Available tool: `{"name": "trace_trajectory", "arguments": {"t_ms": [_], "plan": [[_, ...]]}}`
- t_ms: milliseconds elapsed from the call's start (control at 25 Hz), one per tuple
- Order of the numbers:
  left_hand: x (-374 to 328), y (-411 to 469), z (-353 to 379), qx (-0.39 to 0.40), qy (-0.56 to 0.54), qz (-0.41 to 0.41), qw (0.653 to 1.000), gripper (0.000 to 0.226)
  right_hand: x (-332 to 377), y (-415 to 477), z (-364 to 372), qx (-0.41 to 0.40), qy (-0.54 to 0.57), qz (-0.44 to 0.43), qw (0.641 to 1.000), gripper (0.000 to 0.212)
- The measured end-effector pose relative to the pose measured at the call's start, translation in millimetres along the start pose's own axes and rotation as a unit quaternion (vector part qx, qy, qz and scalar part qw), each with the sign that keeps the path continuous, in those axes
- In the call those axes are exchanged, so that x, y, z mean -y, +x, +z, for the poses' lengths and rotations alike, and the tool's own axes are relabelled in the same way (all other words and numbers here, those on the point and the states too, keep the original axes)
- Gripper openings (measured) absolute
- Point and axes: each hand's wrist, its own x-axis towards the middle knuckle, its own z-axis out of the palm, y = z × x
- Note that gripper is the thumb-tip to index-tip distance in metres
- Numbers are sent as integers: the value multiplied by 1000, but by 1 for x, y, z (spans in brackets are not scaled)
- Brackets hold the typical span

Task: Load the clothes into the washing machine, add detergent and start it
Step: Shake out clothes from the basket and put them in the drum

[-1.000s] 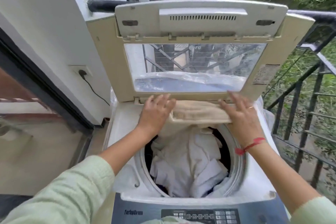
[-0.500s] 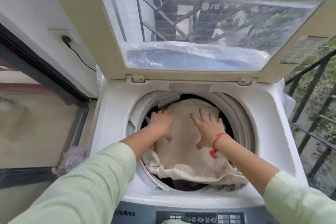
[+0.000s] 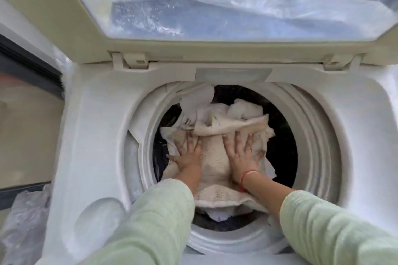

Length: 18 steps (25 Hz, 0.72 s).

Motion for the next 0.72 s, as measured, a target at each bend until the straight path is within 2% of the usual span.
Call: {"name": "trace_trajectory", "arguments": {"t_ms": [160, 280, 360, 400, 480, 560, 640, 720], "plan": [[-3, 13, 5, 13, 13, -4, 1000, 126, 6, 16, 18, -32, -37, -9, 999, 107], [2, 2, -11, 63, 36, 8, 997, 146, 2, 12, 3, 6, -65, -15, 998, 123], [9, -16, -32, 91, 27, 48, 994, 137, -5, 4, -17, 56, -69, -32, 996, 136], [13, -30, -46, 102, 24, 80, 991, 121, -9, -4, -34, 95, -58, -49, 993, 133], [25, -62, -74, 98, 14, 137, 986, 88, -18, -27, -77, 160, 23, -96, 982, 102], [40, -99, -100, 52, -10, 182, 982, 74, -28, -62, -117, 178, 147, -110, 967, 71], [62, -137, -121, -29, -57, 234, 970, 61, -33, -102, -149, 119, 177, -135, 968, 62], [93, -182, -139, -117, -114, 272, 948, 48, -26, -140, -168, 16, 217, -158, 963, 55]]}}
